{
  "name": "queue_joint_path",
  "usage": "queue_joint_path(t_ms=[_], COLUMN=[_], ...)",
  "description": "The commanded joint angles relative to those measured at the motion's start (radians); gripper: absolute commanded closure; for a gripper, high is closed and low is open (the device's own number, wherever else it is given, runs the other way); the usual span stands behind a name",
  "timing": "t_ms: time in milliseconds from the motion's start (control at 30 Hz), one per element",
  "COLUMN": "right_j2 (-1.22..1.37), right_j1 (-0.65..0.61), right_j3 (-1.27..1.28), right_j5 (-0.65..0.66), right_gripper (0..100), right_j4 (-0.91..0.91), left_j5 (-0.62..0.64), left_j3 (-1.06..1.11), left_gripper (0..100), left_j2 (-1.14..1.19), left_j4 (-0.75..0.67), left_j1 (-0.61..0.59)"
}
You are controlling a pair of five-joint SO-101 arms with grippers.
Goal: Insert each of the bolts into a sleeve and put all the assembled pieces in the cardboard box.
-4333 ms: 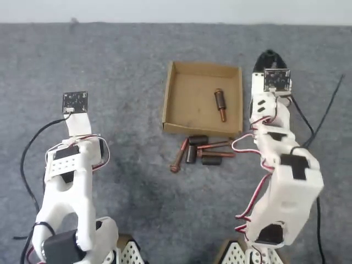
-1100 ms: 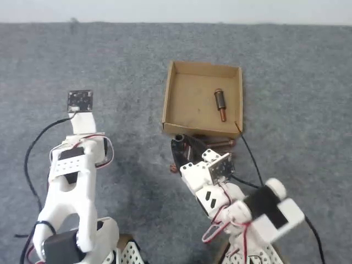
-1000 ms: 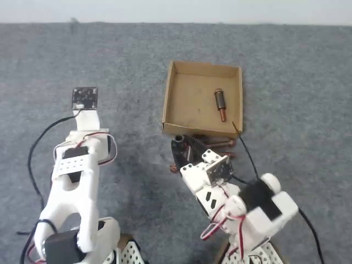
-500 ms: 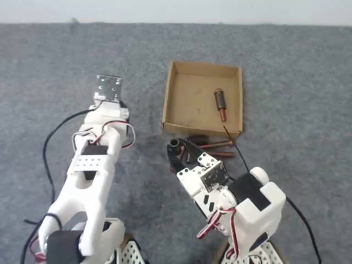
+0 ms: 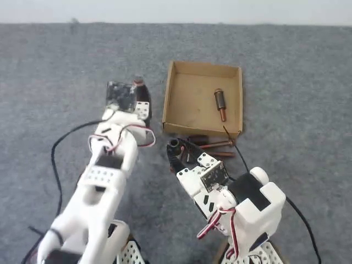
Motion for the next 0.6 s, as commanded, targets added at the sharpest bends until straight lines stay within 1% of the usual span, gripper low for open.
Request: queue_joint_path(t_ms=[0,67,100,200,333,467,567], right_j2=[-0.004,-0.004,-0.004,-0.004,-0.005,-0.005,-0.005], right_j1=[-0.004,-0.004,-0.004,-0.004,-0.007,-0.039,-0.054], right_j3=[-0.026,-0.025,-0.025,-0.025,-0.025,-0.017,-0.011], right_j5=[0.014,0.012,0.012,0.011,0.009,0.009,0.008], right_gripper=[99.1,99.1,99.1,99.1,99.1,99.1,99.1], right_j4=[-0.030,-0.030,-0.030,-0.030,-0.030,-0.030,-0.030], left_j5=[0.094,0.094,0.094,0.097,0.098,0.098,0.100], left_j3=[0.038,0.071,0.081,0.084,0.084,0.091,0.093], left_gripper=[99,99,99,99,99,99,99], left_j2=[-0.219,-0.310,-0.353,-0.470,-0.609,-0.724,-0.796], left_j4=[-0.034,-0.025,0.005,0.140,0.305,0.404,0.465], left_j1=[0.031,0.043,0.043,0.071,0.147,0.213,0.229])
